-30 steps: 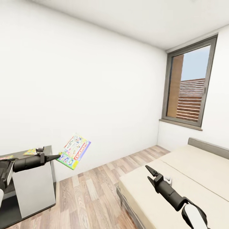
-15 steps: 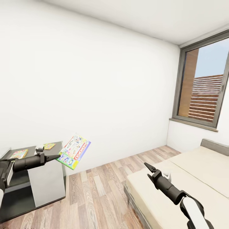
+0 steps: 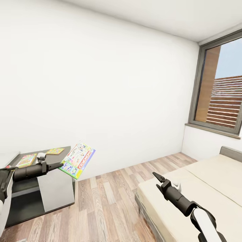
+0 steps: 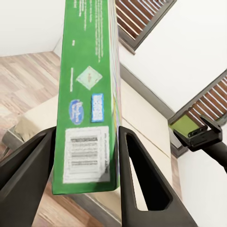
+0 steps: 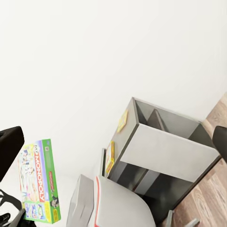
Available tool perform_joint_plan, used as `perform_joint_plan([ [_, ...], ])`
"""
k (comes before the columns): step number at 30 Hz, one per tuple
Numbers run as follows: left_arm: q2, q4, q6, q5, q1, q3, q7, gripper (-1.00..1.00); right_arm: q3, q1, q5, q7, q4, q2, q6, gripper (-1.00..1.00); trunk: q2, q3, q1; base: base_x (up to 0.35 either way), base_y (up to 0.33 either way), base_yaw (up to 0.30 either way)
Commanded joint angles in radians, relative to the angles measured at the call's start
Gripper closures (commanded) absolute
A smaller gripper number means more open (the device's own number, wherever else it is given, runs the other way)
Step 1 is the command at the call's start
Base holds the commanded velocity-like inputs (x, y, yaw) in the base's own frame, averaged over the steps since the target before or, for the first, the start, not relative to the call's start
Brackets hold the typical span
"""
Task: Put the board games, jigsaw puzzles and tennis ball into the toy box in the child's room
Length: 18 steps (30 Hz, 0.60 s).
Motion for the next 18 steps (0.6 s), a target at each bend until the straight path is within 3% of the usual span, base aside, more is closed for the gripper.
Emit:
perform_joint_plan([
  [1,-0.001,0.0,0.01,-0.01,-0.001,0.004,-0.008,1.0,-0.002,-0.001,0.0,0.003,-0.001,0.0,0.006,-1.0,-0.001,-0.003,0.0,0.0,0.0,0.099],
  [18,-0.001,0.0,0.01,-0.01,-0.001,0.003,-0.008,1.0,0.0,-0.007,0.002,0.006,-0.003,-0.003,0.008,-1.0,-0.001,-0.03,0.0,0.0,0.0,0.102],
])
